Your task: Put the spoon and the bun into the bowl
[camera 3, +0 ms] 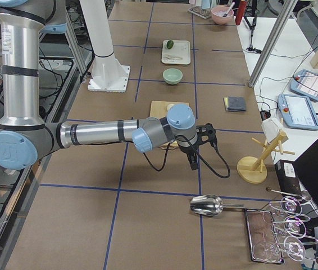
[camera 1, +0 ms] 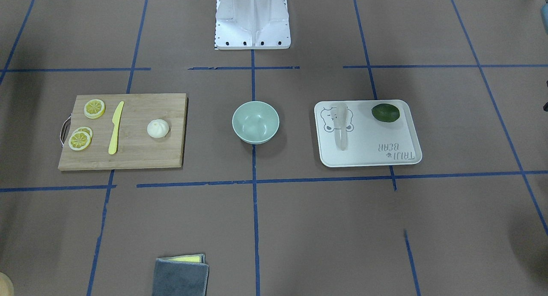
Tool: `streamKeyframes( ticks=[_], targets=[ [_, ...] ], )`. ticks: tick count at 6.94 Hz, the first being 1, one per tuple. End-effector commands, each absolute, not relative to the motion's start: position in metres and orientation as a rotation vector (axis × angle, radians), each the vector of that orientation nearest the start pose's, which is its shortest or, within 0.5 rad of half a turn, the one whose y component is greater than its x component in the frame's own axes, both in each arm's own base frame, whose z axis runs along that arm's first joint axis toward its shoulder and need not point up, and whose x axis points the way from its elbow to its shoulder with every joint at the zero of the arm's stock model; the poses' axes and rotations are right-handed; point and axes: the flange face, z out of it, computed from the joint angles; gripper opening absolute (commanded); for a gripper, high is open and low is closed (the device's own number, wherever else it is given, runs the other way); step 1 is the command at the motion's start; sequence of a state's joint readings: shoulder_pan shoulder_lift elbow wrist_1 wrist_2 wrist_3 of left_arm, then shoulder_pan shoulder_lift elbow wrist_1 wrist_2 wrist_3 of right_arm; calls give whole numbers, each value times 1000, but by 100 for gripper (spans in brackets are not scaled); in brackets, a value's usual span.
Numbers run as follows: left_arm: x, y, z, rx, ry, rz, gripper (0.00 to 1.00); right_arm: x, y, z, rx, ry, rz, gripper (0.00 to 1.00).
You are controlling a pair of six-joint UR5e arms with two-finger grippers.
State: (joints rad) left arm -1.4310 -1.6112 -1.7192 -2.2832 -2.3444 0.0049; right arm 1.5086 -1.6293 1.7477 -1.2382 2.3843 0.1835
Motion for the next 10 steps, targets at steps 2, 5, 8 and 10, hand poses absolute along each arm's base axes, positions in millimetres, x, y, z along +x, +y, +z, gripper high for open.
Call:
streamKeyframes(
  ticks=[2,5,8,10],
  targets=[
    [147,-543,412,747,946,379,100,17,-488,562,310,-826,-86,100],
    [304,-488,364,561,1010,294,100,17,-485,565,297,-837,-79,100],
    [414,-445,362,403,878,128,100,16,-483,569,289,-841,-77,100],
    [465,-438,376,366,837,28,79,16,-483,570,286,-840,-76,100]
  ],
)
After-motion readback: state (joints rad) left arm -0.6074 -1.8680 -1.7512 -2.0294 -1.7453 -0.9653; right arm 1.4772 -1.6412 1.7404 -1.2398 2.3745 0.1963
